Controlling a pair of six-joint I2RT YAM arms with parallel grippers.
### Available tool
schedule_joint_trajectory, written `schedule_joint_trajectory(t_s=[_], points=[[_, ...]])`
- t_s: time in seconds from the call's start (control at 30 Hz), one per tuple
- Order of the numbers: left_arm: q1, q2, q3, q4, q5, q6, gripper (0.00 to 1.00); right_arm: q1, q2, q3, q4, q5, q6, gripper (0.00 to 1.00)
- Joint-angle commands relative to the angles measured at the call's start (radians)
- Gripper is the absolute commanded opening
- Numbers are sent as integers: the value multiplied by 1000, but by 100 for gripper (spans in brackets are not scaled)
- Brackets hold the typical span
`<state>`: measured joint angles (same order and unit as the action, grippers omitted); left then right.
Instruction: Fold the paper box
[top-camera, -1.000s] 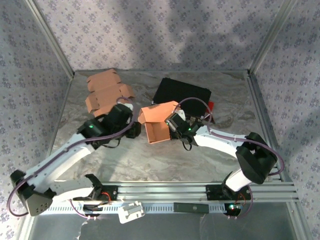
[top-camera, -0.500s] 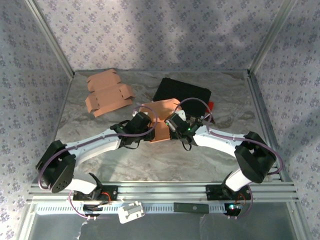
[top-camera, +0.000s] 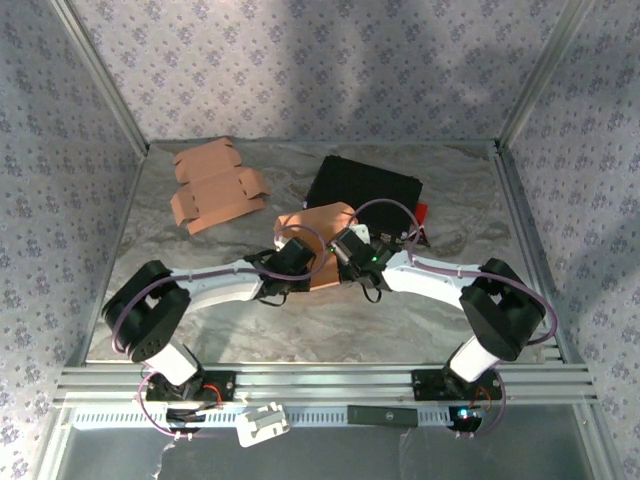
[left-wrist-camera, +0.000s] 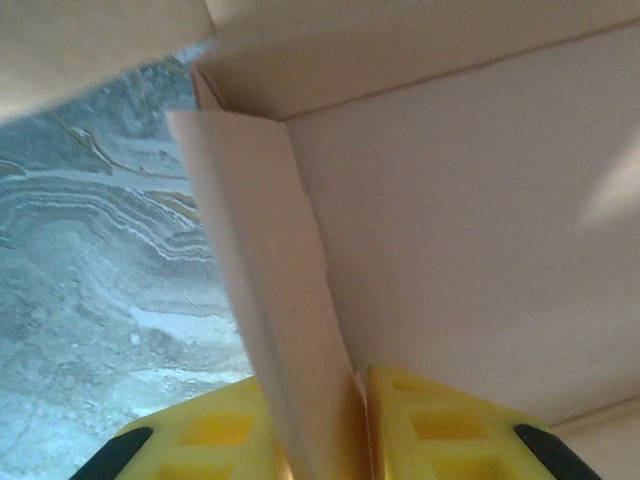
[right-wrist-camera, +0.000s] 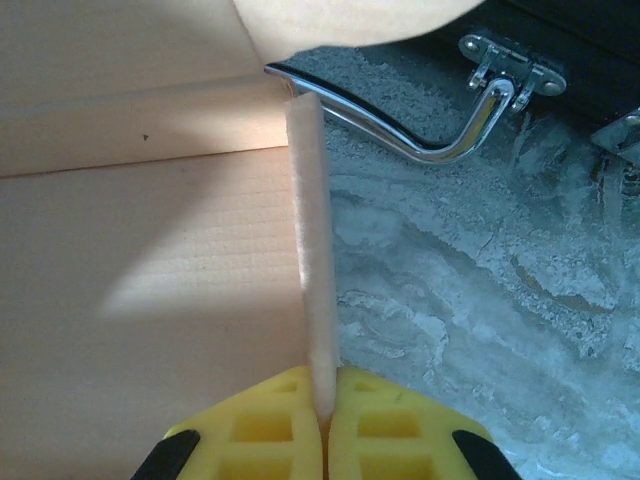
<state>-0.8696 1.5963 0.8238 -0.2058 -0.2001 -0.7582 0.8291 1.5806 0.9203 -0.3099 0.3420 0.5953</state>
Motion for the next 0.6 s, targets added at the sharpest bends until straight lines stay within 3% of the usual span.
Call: schedule_joint_trajectory(t_s=[0.0, 0.13, 0.23, 0.57], points=[[-25, 52, 51, -43, -63, -16, 22, 2, 10, 5, 11, -6, 24, 0], [-52, 100, 88, -98, -115, -20, 13, 5, 15, 2, 15, -8, 25, 0], [-74, 128, 120, -147, -164, -35, 0, 8, 25, 5, 17, -9, 26, 0], [-162, 249, 333, -465, -372, -128, 0, 25, 54, 11, 10, 5, 58, 0]])
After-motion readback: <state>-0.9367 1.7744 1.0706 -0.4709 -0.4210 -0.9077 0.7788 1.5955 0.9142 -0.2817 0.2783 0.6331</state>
